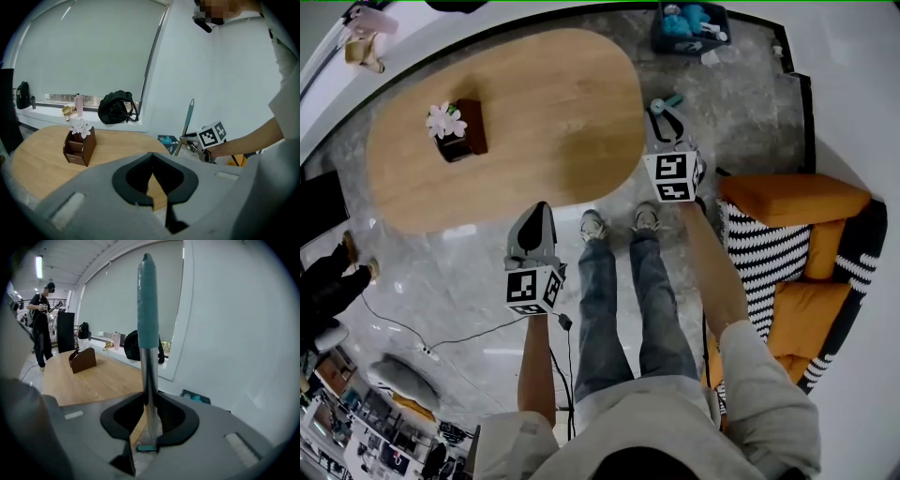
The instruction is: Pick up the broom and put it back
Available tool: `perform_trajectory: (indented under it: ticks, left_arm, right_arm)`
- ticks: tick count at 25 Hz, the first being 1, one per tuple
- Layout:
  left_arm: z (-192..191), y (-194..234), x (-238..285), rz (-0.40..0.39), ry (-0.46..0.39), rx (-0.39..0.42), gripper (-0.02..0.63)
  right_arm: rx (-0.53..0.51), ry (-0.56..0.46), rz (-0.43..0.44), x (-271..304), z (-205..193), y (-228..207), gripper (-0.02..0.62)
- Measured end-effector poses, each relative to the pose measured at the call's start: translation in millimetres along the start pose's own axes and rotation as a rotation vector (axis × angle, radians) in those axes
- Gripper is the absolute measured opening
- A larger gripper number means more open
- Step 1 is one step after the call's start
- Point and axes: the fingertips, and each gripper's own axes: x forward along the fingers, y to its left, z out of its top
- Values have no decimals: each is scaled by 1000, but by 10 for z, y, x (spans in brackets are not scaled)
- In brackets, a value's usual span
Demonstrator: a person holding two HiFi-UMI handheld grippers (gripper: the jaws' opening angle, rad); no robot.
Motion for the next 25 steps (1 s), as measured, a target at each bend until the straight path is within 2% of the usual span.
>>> perform_trajectory:
  ticks: [10,15,20,25]
  left_arm:
    - [173,-327,82,-31,-17,32,2]
    - [339,-511,77,-37,-34,54,2]
    - [645,-588,40,-18,-80,79,2]
    - [1123,-663,-134,5,-129,103,2]
  right_arm:
    - [96,-38,-61,-429,7,-600,87]
    - [123,-72,-61,-701,159,-837,87]
    - [114,-113,-80,-1003,382,-1074,86]
    - [104,-130,-85,-1419,708,-1248,83]
